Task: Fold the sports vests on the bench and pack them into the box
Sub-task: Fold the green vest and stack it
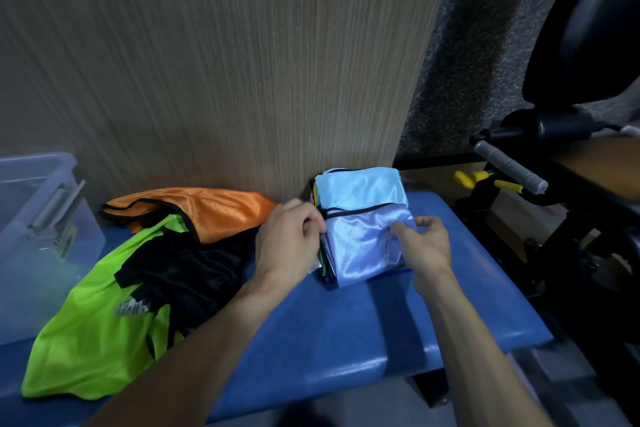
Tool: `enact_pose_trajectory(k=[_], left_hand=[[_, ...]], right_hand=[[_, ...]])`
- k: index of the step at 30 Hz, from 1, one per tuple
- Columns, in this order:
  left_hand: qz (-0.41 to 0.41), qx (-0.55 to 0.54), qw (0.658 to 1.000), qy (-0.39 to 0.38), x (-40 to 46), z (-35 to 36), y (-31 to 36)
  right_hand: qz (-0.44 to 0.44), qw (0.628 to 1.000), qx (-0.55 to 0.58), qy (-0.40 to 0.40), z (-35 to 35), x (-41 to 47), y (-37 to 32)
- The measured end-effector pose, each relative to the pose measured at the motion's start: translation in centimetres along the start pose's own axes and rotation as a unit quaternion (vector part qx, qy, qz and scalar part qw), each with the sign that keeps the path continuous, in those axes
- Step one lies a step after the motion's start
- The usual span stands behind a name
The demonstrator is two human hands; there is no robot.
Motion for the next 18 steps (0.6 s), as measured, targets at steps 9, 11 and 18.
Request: enact_pose_trajectory(k=[9,11,18], left_hand=[[0.127,0.056,0.986,-0.094,4.7,3.3,4.5],[0.07,-0.005,0.989,-0.129,5.9,2.2,1.0],[0.12,0.089,0.939,-0.311,3.1,3.4,-0.9]], right_hand=[[0.014,0.998,0.053,-0.006,0.0,-0.8,0.3],[0.03,0.996,0.083,-0.021,0.1,-0.9,0.6],[0.044,0.992,0.107,-0.047,0.7,-1.0,0.3]])
Point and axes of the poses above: each hand's wrist, its own x-axis towards the middle knuckle, its own z-axis out of the palm, y = z × x, the point moved 9 cm from there along x, towards the middle knuckle, and after that the axes turned 3 degrees about -z, right-handed, at the moved point
